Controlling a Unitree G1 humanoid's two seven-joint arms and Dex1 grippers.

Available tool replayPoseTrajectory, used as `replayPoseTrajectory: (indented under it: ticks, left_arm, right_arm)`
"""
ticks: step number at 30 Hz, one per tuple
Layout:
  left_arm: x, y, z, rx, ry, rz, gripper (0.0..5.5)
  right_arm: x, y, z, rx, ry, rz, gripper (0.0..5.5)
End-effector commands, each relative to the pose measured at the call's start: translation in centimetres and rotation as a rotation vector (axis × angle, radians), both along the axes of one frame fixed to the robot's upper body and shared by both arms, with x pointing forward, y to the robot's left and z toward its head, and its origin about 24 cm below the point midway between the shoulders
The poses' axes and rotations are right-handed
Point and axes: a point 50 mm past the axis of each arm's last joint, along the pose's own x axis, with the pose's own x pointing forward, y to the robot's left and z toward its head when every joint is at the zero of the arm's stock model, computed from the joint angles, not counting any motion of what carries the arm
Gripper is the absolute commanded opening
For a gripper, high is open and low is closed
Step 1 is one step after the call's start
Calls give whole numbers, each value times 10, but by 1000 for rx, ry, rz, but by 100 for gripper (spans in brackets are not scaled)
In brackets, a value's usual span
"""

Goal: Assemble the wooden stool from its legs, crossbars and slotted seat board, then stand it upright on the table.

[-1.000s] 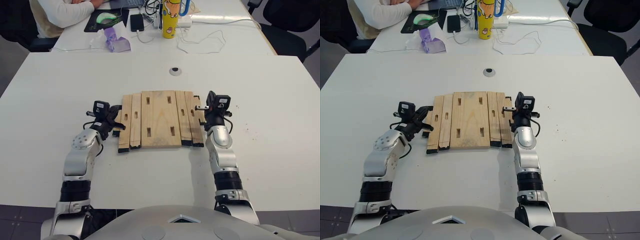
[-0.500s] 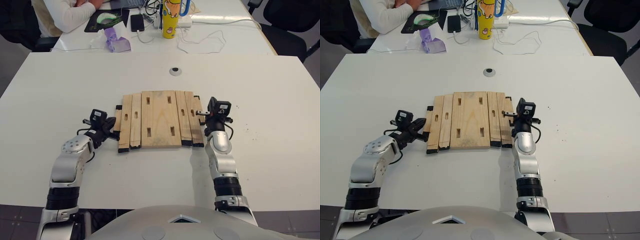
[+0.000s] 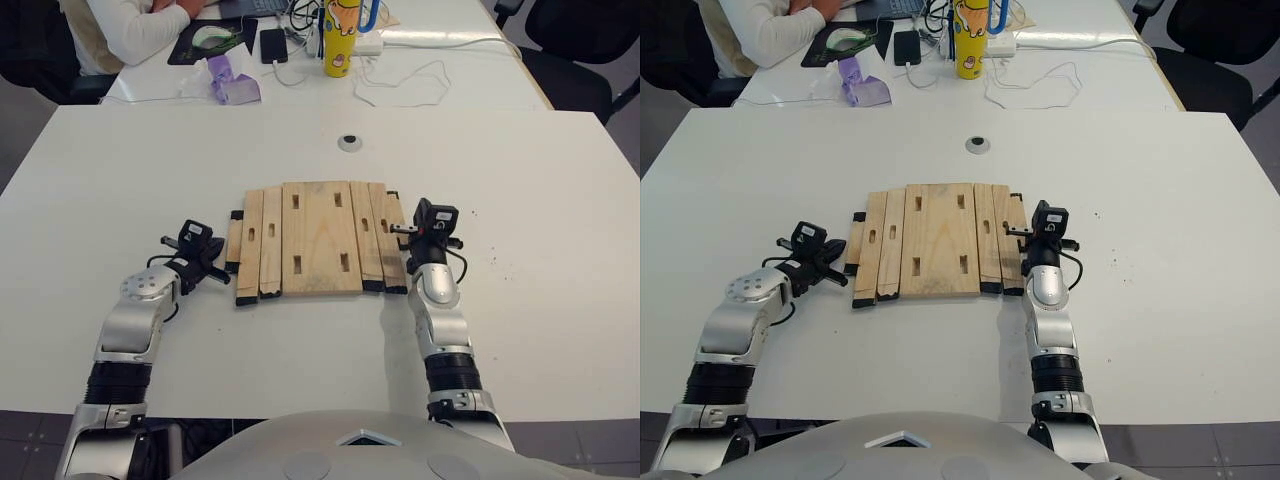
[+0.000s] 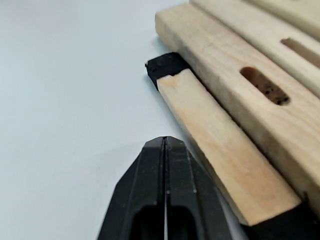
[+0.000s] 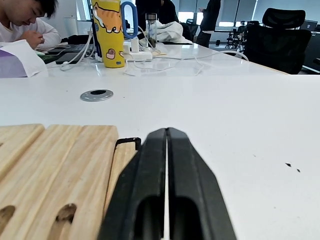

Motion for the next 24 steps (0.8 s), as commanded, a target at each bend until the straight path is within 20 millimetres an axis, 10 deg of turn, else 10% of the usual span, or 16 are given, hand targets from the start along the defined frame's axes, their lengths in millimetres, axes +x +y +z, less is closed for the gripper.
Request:
replayPoseTrajectory:
  ticks: [1, 11, 24]
  left_arm:
    - [12, 7, 4, 37, -33, 44, 1]
    - [6, 7, 32, -241, -48, 5, 75]
    - [-20, -3, 15, -164, 96, -154, 75]
  right_arm:
    - [2, 3, 0, 0, -2, 8, 0]
    - [0, 0, -2, -11, 6, 9, 0]
    - [-2, -2, -3, -19, 12, 17, 0]
